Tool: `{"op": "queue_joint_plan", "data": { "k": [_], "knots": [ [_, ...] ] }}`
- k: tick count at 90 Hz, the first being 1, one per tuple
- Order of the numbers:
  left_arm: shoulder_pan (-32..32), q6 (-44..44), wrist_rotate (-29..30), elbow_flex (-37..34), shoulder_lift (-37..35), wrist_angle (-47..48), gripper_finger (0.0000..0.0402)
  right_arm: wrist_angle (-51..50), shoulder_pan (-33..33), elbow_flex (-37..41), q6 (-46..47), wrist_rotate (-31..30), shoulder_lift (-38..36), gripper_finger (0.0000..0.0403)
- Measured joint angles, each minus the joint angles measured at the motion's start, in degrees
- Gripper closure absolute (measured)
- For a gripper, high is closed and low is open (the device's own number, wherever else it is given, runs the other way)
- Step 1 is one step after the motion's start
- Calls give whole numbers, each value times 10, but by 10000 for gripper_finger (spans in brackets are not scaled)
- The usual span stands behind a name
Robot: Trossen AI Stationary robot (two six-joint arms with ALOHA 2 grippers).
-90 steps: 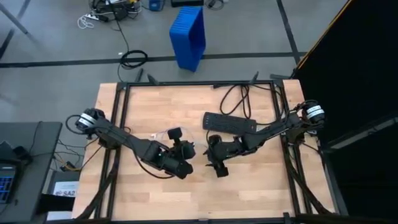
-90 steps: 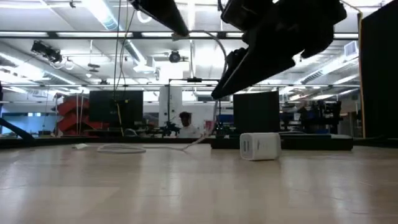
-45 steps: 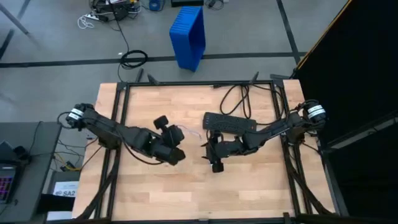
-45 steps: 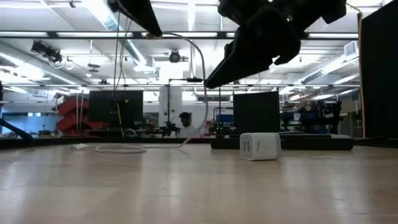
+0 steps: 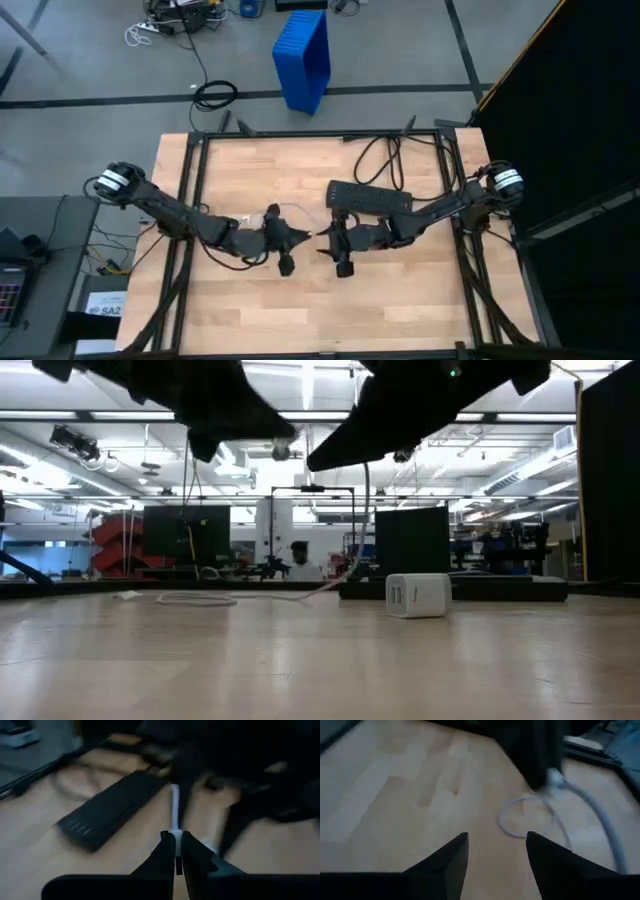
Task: Insert USB
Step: Insert the white charger cable into the white charger adapter
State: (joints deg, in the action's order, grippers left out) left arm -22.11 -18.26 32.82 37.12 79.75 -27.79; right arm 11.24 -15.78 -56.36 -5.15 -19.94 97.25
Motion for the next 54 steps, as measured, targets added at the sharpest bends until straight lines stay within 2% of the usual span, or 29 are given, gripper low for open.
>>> {"op": "queue_joint_plan", "data": {
  "k": [11, 18, 27, 42, 54],
  "knots": [
    [0, 27, -66, -50, 0, -117, 401, 13, 13, 14, -5, 21, 0, 237],
    [-1, 28, -98, -79, 0, -175, 401, 69, 20, 29, -25, 72, 1, 240],
    [0, 28, -105, -112, 0, -225, 401, 167, 26, 55, -36, 141, 1, 245],
    [0, 20, -112, -132, 1, -236, 401, 282, 35, 92, -30, 166, 1, 251],
    [0, 20, -112, -132, 1, -239, 401, 318, 41, 108, 3, 167, 1, 255]
  ]
}}
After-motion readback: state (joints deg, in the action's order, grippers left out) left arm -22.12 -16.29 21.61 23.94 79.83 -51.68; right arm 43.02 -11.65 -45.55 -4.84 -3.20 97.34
